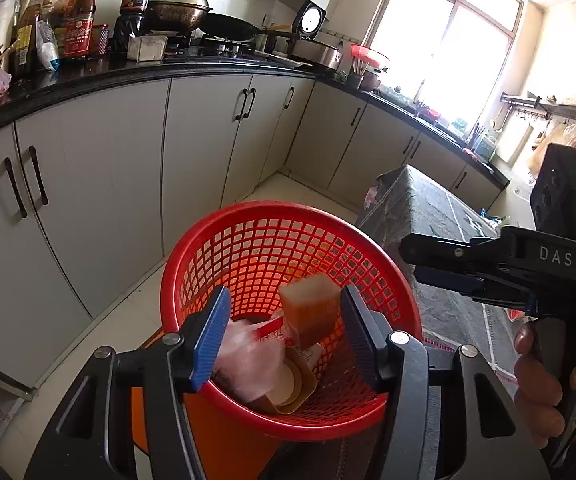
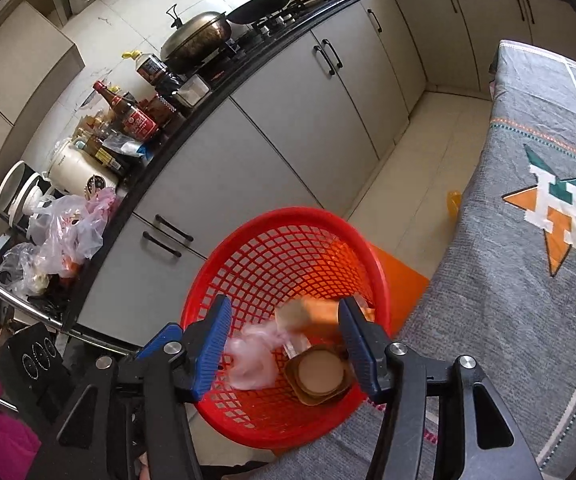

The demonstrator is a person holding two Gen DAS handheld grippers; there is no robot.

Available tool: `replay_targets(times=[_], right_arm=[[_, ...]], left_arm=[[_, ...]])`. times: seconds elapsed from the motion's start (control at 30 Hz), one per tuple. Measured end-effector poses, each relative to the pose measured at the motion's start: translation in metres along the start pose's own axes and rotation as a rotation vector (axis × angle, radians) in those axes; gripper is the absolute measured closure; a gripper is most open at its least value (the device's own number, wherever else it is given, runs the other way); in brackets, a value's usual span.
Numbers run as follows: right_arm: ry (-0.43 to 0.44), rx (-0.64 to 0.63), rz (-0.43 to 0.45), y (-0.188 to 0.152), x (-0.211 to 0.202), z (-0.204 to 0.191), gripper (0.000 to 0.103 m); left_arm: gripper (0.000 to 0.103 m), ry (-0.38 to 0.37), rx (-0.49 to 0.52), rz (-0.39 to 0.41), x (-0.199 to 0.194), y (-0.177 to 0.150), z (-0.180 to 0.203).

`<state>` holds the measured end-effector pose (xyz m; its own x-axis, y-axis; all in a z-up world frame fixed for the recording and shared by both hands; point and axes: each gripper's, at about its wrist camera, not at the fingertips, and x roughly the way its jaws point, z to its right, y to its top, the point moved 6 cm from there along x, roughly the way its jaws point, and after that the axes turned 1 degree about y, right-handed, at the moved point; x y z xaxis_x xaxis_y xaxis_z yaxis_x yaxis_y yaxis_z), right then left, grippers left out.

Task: Collect trash
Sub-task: 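Open the left gripper over the basket while the right drops the orange box in, then move both grippers back from the basket to the table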

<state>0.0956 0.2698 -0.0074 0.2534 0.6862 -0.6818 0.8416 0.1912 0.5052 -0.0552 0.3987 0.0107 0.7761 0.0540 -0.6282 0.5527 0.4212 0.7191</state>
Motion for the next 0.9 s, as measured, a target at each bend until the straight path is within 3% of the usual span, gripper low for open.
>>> replay_targets(times=[0.37, 0.9], right_arm=[[-0.032, -0.025, 0.074, -0.016, -0.05, 0.009, 0.043], [-0.078, 0.027, 0.156, -0.07, -0.133, 0.061, 0.043]], left_arm=[[0.046, -0.005, 0.032, 0.041, -0.023, -0.006, 0.019], [0.044, -0.095, 0.188, 0.002, -0.023, -0.033, 0.116]])
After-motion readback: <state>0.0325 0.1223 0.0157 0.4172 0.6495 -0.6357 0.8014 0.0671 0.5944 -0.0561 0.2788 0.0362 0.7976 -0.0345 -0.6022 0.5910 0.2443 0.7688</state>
